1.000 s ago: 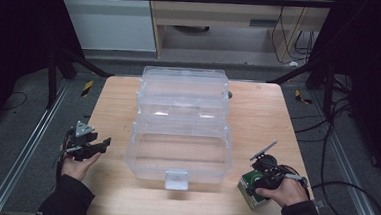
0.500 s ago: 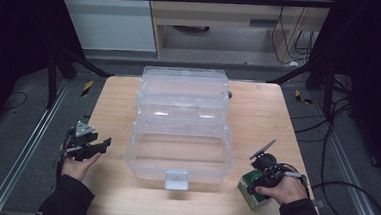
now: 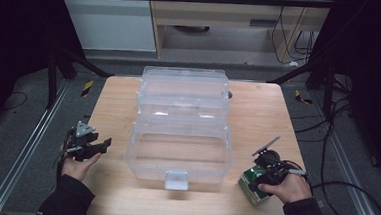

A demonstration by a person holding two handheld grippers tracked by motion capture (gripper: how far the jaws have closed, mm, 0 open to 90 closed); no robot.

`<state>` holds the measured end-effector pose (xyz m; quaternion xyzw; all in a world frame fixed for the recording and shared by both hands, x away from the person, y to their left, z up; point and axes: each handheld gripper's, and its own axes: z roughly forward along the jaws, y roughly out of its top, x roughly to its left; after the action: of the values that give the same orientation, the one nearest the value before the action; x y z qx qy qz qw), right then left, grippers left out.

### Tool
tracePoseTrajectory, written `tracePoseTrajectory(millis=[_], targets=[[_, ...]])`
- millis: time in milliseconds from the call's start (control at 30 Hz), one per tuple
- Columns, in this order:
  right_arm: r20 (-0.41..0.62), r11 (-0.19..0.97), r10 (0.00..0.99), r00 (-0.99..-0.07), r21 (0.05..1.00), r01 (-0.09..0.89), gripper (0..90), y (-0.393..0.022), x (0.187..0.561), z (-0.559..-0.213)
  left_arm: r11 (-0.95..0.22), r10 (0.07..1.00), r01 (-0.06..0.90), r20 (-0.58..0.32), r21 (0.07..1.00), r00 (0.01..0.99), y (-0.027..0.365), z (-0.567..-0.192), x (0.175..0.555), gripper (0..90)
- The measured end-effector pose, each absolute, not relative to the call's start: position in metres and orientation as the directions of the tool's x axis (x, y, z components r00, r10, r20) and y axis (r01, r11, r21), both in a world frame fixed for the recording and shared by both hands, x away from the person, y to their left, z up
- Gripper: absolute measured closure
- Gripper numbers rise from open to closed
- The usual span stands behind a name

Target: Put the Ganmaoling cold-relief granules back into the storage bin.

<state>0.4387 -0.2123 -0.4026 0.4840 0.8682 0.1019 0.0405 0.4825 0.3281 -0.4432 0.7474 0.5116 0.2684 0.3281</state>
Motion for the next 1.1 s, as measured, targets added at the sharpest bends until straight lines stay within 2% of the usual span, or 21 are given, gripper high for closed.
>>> tracePoseTrajectory(millis=[1100], targets=[[-0.037,0.519,0.837,-0.545,0.369,0.771,17.4,-0.220,0.455,-0.346,-0.262,0.940,0.595,0.060,0.759,0.337,0.326,-0.444,0.483,42.5]])
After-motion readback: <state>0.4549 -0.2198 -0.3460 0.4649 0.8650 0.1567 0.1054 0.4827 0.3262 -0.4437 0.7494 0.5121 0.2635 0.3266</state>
